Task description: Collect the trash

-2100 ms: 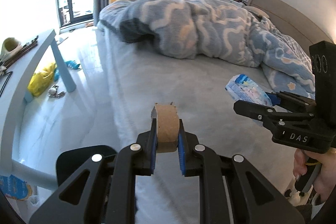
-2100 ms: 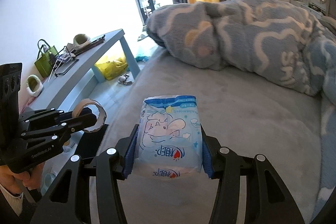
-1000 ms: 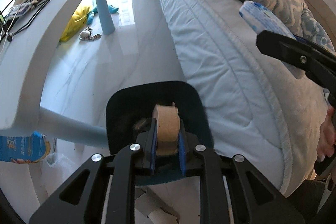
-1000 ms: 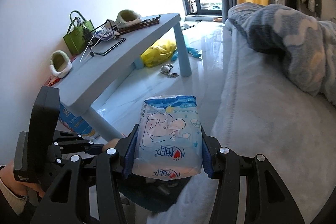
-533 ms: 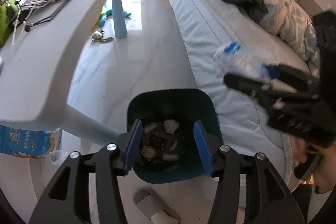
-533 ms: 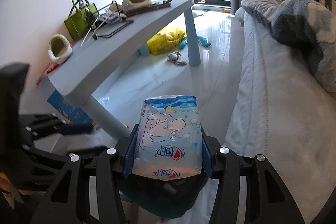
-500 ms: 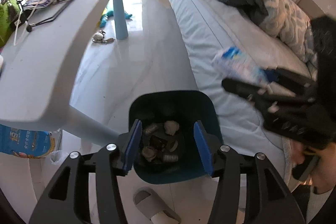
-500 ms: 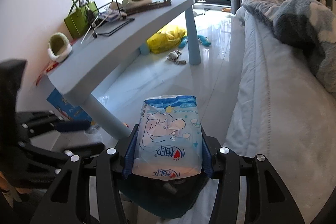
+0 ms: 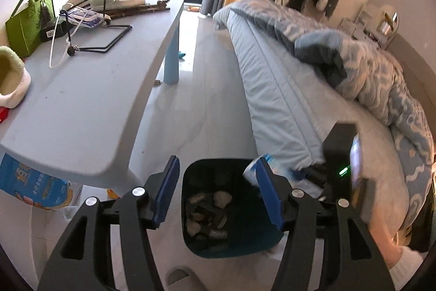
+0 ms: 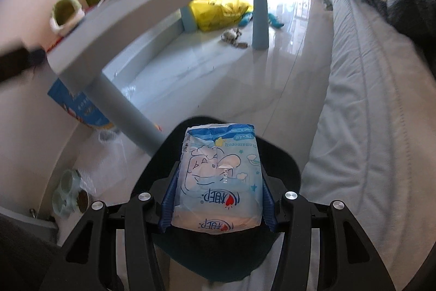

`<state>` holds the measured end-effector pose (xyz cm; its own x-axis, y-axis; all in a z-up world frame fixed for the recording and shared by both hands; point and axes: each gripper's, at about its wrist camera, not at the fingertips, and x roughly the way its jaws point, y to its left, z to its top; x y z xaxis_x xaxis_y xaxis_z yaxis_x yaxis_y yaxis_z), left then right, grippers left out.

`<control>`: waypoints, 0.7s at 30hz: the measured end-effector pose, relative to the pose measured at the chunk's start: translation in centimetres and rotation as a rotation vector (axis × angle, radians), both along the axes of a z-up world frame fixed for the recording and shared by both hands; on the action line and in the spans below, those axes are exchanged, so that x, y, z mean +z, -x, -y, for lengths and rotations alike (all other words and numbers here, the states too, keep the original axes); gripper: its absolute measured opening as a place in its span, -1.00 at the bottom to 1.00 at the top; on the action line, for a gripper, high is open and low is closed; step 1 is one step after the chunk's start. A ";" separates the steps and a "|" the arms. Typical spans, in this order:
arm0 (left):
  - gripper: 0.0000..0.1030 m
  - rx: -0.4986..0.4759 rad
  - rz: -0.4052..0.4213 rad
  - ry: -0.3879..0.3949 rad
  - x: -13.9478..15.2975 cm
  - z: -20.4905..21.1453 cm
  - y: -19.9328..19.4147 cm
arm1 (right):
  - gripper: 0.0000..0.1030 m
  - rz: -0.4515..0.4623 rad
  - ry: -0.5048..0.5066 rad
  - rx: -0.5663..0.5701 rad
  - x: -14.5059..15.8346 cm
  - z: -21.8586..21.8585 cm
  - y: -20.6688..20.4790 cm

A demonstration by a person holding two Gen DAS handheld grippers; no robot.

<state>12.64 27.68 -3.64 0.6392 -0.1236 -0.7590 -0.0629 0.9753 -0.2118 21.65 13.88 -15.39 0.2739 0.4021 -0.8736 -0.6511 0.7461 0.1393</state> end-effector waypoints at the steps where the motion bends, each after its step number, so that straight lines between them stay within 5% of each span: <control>1: 0.26 0.003 0.007 0.005 0.2 -0.1 0.0 | 0.02 -0.005 0.008 0.004 -0.3 -0.1 0.1; 7: 0.54 0.001 0.063 0.056 1.8 -0.2 0.4 | 0.02 -0.041 0.066 0.031 -2.1 -1.0 0.9; 11: 0.64 -0.006 0.094 0.045 2.5 0.1 0.5 | 0.29 -0.064 0.091 0.032 -2.8 -0.7 1.2; 21: 0.84 0.009 0.216 0.043 5.7 1.3 0.9 | 0.39 -0.027 0.049 0.028 -0.5 1.0 1.5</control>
<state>11.74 26.41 2.08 0.7874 -0.1466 -0.5987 -0.0201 0.9647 -0.2625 20.18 12.85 -15.88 0.2392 0.3658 -0.8995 -0.6686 0.7338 0.1206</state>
